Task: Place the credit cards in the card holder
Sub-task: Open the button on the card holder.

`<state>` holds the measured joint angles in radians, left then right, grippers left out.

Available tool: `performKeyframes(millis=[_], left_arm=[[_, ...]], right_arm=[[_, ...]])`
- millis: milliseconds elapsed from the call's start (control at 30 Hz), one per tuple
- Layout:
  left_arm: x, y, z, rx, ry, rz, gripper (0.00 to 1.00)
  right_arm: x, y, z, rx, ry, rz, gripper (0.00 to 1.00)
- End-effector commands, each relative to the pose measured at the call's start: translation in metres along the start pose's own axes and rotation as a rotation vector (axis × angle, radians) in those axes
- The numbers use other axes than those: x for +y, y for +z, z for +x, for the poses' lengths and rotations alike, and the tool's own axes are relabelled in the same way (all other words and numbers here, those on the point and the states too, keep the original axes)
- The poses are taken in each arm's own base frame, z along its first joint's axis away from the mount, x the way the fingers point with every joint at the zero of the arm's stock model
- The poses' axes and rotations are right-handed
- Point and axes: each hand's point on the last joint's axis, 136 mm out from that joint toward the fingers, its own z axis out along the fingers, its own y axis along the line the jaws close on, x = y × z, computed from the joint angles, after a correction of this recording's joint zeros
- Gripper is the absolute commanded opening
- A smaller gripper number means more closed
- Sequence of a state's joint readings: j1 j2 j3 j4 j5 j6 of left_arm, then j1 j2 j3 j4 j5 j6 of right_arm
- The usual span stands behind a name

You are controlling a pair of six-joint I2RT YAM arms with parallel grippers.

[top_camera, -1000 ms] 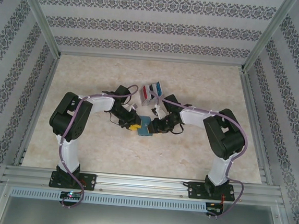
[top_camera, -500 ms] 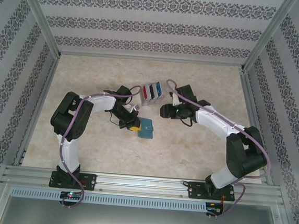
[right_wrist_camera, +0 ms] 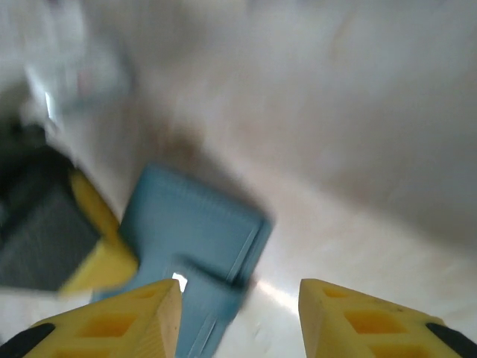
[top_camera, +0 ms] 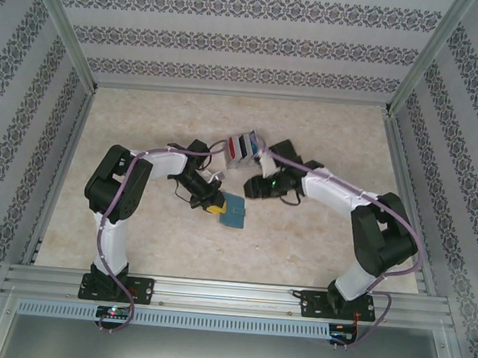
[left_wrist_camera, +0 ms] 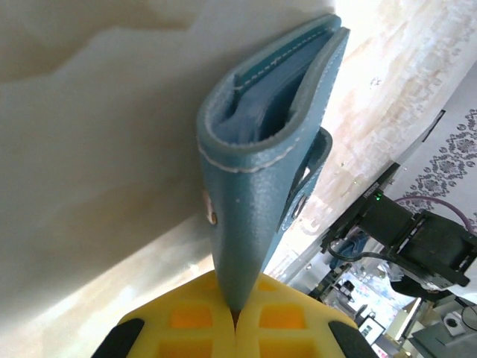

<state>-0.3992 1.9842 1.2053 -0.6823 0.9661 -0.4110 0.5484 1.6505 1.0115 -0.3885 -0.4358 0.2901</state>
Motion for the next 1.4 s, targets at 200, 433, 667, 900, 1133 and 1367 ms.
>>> performKeyframes(millis=[200,433,667,900,1133,1367], left_arm=[[-0.06,-0.029,0.006,0.017,-0.011,0.156,0.0],[-0.072,-0.034,0.002,0.009,-0.012,0.218,0.0],[-0.078,-0.031,0.006,0.03,-0.018,0.262,0.0],[-0.078,-0.019,0.009,0.049,-0.035,0.26,0.0],[-0.062,-0.012,0.014,0.049,-0.057,0.22,0.0],[-0.036,-0.002,0.011,0.051,-0.033,0.128,0.0]], right_arm=[[0.032,0.005,0.01,0.017,0.002,-0.006,0.44],[0.024,-0.001,0.006,-0.025,0.028,0.042,0.43],[-0.009,-0.005,0.002,-0.069,0.052,0.245,0.45],[-0.014,-0.003,-0.002,-0.063,0.032,0.28,0.24],[-0.02,-0.013,0.006,-0.075,0.041,0.292,0.0],[-0.02,-0.024,0.019,-0.058,0.044,0.204,0.0]])
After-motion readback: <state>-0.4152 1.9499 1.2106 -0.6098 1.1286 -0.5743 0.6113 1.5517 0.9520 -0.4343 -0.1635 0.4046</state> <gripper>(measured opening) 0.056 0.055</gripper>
